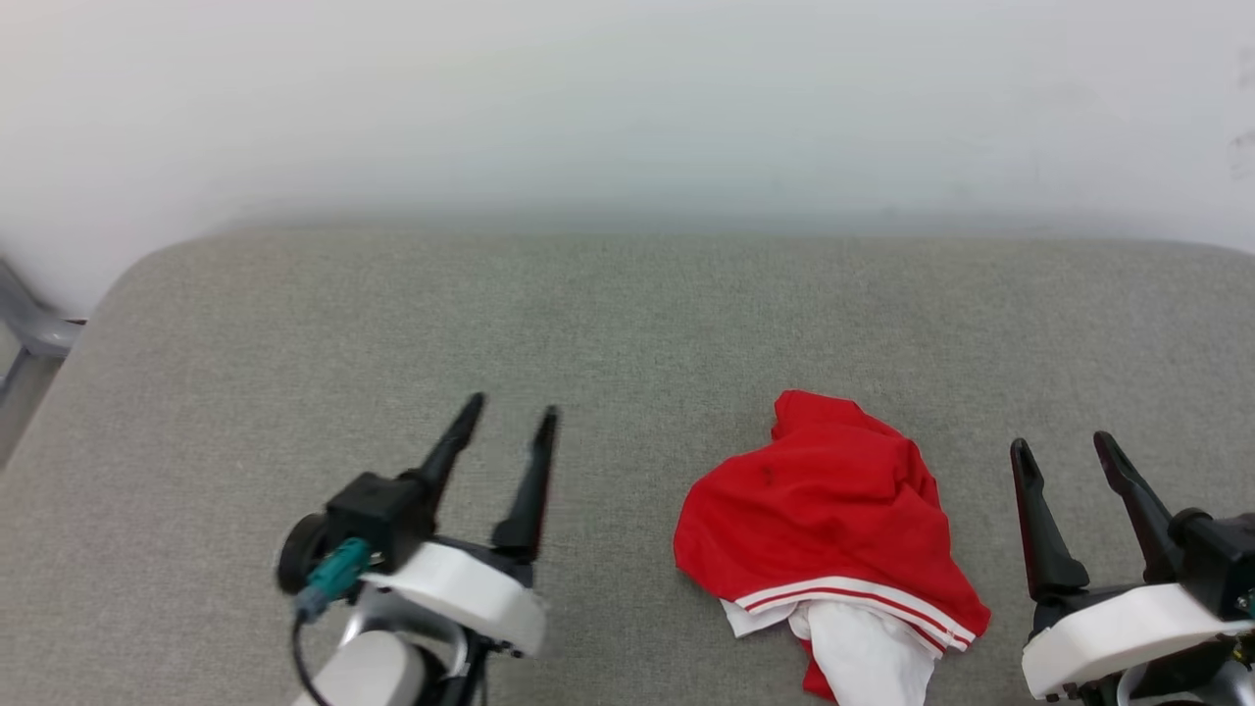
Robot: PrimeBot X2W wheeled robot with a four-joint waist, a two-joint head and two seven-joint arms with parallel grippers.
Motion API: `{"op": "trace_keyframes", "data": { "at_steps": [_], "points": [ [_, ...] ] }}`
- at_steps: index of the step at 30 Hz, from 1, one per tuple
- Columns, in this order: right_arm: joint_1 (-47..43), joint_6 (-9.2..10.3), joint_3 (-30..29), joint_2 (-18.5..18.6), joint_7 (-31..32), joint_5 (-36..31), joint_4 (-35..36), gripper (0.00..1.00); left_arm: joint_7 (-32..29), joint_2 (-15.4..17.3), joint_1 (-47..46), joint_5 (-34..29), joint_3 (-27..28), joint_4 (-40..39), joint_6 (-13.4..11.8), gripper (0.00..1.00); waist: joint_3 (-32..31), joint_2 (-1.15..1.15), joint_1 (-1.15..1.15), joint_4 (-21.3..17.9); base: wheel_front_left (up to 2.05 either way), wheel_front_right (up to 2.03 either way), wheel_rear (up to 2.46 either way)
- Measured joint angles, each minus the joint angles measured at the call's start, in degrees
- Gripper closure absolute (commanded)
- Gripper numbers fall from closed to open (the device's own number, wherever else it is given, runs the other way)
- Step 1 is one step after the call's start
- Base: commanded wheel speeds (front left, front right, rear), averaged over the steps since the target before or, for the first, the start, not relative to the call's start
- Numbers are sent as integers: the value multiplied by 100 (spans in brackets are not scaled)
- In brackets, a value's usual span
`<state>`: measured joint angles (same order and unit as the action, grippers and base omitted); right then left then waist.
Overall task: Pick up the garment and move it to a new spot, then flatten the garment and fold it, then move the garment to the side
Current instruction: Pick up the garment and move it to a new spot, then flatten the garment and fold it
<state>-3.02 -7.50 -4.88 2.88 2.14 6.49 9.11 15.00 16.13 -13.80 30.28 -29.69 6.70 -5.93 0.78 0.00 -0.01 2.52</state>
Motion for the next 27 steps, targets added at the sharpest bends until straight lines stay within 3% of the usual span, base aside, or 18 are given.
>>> {"op": "trace_keyframes", "data": {
  "at_steps": [9,27],
  "points": [
    [-230,0,-1,1,19,57,15,0,5,200,699,-197,988,-159,-158,0,-238,0,0,81,0,0,0],
    [-419,0,54,1,20,78,131,0,5,30,1053,-456,1185,40,103,0,-364,0,0,-91,0,0,0]
  ]
}}
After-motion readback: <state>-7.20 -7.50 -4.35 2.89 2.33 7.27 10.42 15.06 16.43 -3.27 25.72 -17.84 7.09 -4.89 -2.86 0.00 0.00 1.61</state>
